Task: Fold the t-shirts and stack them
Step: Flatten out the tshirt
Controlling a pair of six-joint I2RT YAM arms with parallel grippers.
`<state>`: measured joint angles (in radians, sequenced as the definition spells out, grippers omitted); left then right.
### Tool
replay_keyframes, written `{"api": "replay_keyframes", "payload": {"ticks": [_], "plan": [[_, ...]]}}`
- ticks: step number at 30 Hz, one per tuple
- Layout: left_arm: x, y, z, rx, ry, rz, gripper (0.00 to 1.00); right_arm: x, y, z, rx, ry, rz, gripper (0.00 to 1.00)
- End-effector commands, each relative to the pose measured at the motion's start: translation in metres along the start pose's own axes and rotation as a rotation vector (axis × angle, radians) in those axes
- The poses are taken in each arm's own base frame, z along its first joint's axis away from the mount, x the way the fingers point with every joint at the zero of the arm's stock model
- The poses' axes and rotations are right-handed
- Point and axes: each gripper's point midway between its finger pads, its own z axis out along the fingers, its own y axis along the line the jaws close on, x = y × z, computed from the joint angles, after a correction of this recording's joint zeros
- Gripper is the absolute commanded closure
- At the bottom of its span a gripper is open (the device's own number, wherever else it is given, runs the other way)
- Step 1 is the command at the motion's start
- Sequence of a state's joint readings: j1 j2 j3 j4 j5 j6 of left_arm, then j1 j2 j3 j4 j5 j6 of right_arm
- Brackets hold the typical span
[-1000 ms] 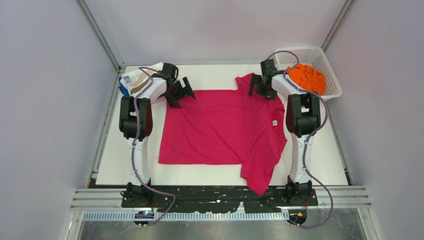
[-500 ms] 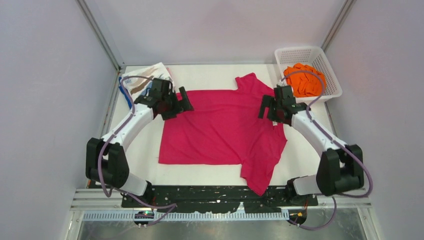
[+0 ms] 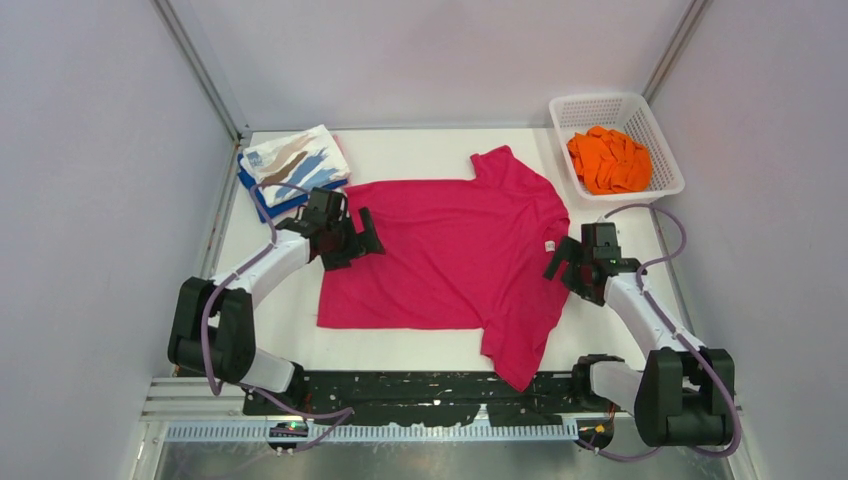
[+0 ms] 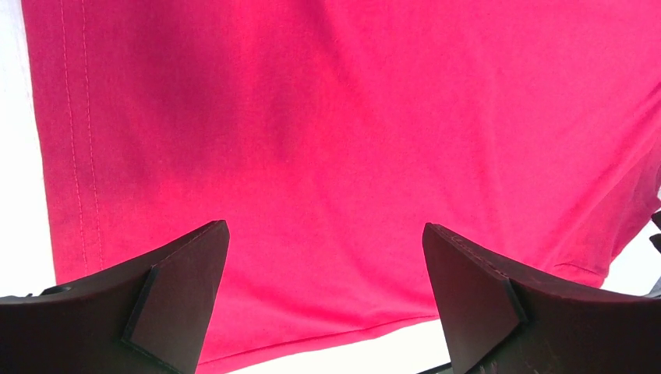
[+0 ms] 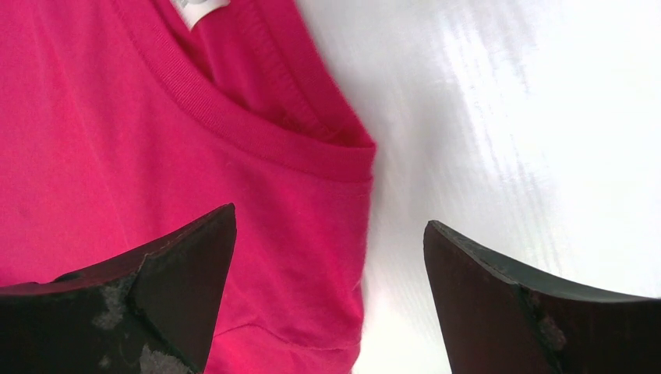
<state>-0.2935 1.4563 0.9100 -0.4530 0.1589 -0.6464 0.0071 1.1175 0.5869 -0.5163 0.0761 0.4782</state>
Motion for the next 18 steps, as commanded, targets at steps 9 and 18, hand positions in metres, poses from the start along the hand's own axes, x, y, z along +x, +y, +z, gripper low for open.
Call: {"api": "replay_keyframes", "payload": {"ticks": [9,18], "plan": [[-0.015,-0.013,0.007,0.061,-0.048,0.034,0.0,-0.017,-0.029,0.01,0.083,-0.054,0.131,0.32],[-0.013,-0.013,0.015,0.064,-0.026,0.032,0.0,-0.015,-0.007,0.028,-0.013,0.023,0.113,0.57]]}}
